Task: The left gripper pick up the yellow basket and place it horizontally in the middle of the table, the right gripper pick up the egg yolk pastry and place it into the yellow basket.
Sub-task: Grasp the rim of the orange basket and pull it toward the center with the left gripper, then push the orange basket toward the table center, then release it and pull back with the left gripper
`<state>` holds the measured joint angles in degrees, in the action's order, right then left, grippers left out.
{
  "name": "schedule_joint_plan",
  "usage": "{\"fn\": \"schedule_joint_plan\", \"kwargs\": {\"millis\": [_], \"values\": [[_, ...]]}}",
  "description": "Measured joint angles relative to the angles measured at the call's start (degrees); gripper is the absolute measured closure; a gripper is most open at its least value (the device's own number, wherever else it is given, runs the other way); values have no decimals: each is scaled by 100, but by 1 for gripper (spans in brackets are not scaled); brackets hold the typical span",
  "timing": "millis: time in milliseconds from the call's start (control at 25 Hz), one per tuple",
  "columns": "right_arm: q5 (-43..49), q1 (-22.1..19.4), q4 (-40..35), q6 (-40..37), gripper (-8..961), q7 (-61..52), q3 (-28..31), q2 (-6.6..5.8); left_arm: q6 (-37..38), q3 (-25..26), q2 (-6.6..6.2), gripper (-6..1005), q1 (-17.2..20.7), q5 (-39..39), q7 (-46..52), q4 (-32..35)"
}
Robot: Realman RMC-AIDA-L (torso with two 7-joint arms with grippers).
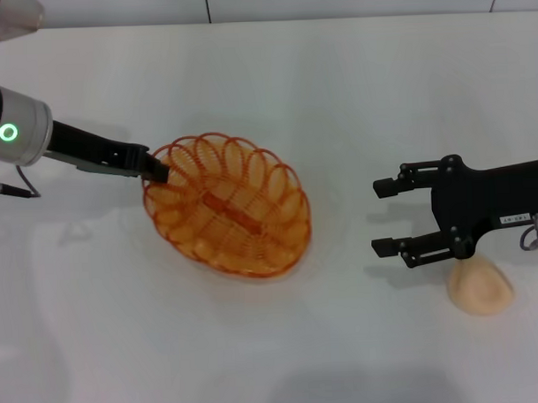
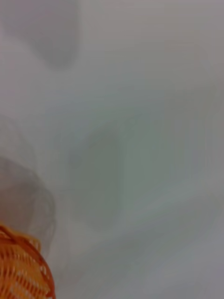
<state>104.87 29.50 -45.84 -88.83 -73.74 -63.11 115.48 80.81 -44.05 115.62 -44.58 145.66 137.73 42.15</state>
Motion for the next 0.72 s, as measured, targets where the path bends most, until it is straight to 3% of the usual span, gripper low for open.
{"fn": "schedule_joint_plan", "kwargs": {"millis": [240,560,720], "values": [[-36,-92,-58,-4,186,232,62,-14,188,10,59,908,11,-231,490,38],[-141,-237,-230,-27,186,446,64,-54,152,-22,309,910,-4,-333,1825,37],[-116,-245,-257,-61,186,591,61,-58,129,-27,365,910,11,-437,2333,-17]]}}
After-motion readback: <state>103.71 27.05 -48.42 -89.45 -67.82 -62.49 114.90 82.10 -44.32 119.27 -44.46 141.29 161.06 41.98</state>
